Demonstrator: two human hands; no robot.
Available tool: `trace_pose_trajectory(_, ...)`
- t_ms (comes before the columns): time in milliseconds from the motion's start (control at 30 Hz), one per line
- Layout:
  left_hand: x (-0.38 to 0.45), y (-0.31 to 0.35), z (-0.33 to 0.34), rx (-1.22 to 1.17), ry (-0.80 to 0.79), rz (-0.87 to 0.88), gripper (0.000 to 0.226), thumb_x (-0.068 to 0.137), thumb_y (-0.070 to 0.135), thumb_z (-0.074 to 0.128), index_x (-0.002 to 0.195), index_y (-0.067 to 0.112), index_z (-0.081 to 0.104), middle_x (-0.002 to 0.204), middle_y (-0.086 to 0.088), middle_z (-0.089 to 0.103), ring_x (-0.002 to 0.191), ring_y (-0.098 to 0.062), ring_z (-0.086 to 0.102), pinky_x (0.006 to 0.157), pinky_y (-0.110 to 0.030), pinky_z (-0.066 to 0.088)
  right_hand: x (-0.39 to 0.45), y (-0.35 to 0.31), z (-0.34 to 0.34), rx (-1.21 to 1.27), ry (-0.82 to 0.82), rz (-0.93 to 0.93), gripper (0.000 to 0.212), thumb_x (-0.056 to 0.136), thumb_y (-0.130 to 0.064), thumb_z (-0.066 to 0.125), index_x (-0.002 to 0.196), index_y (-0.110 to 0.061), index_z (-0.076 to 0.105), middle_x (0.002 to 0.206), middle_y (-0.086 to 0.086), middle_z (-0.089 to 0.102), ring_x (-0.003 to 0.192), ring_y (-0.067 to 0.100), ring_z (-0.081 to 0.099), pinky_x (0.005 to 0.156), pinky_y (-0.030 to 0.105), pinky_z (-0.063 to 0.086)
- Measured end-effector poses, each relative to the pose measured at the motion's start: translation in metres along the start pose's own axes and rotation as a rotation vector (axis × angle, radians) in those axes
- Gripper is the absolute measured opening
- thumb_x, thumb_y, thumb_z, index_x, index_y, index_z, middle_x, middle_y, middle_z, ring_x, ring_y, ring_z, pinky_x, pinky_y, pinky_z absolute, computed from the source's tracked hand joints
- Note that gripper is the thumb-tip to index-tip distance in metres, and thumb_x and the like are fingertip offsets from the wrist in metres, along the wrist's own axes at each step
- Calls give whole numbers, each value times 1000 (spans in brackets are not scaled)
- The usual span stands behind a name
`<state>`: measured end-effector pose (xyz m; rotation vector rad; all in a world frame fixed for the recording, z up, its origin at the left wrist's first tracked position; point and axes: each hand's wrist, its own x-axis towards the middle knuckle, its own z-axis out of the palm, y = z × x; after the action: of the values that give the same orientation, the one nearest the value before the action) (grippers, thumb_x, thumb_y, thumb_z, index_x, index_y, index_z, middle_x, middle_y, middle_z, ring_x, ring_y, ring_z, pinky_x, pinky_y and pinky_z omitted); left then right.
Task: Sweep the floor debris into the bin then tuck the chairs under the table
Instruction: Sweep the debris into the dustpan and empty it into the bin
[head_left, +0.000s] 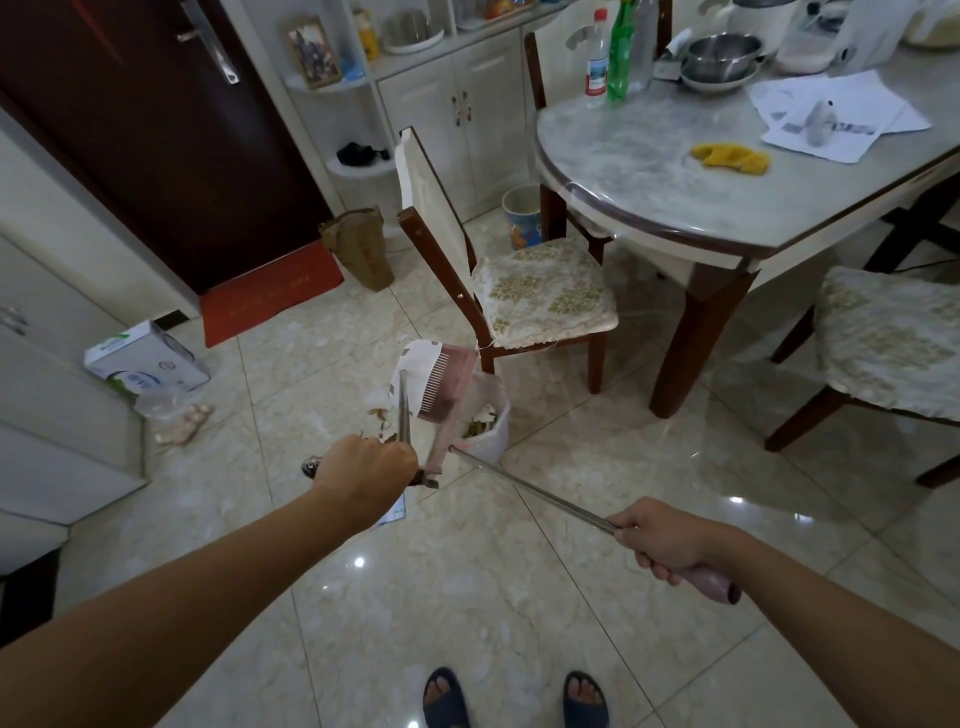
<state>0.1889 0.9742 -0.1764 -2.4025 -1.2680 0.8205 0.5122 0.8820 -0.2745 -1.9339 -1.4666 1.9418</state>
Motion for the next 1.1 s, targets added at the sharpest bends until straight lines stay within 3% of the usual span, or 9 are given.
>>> trace_pose_trajectory(167,1,1,-6,2,3,-10,18,99,13,46,114,12,56,99,-1,70,82,-19,68,59,-27,35,-5,7,0,42,33,34,31,101,-11,37,120,9,51,57,2,44,38,8,41,38,23,35)
trace_pose_trajectory(267,-1,-2,-7,-11,0,-26,18,99,14,47,115,13,56,98,-1,69,74,-18,62,59,-27,35,-6,15,1,67,34,58,28,101,-12,38,118,5,52,58,3,43,38,8,41,38,22,34)
trace_pose_trajectory(400,-2,-9,-6,-41,4,-69,18,99,18,47,115,15,55,95,1,68,66,-16,51,59,-26,36,-8,19,3,87,29,66,19,101,-13,39,98,-7,57,56,2,43,38,9,40,39,22,34)
trace_pose_trajectory(600,-7,-27,0,-152,-13,-198,22,96,22,48,117,21,56,84,3,61,68,-16,54,60,-26,40,-15,16,9,122,56,48,31,101,-13,38,124,1,54,58,3,43,39,9,41,39,22,34)
trace_pose_trajectory(733,-18,-47,5,-226,-16,-287,16,93,26,54,108,22,58,69,7,45,63,-13,51,60,-25,46,-20,11,19,105,68,45,36,101,-14,39,136,-8,48,58,2,46,38,8,43,39,23,37)
trace_pose_trajectory(967,-59,-104,38,-513,20,-607,7,90,22,57,93,20,64,67,1,58,57,-15,59,56,-29,55,-29,-20,44,82,57,45,30,101,-13,38,125,-6,55,56,1,44,38,10,42,39,23,36)
trace_pose_trajectory(1100,-87,-151,78,-719,40,-802,4,87,16,64,88,13,66,66,-6,60,58,-21,59,53,-30,50,-24,-53,70,21,63,49,31,101,-15,38,123,-3,56,58,1,43,38,9,41,38,22,35)
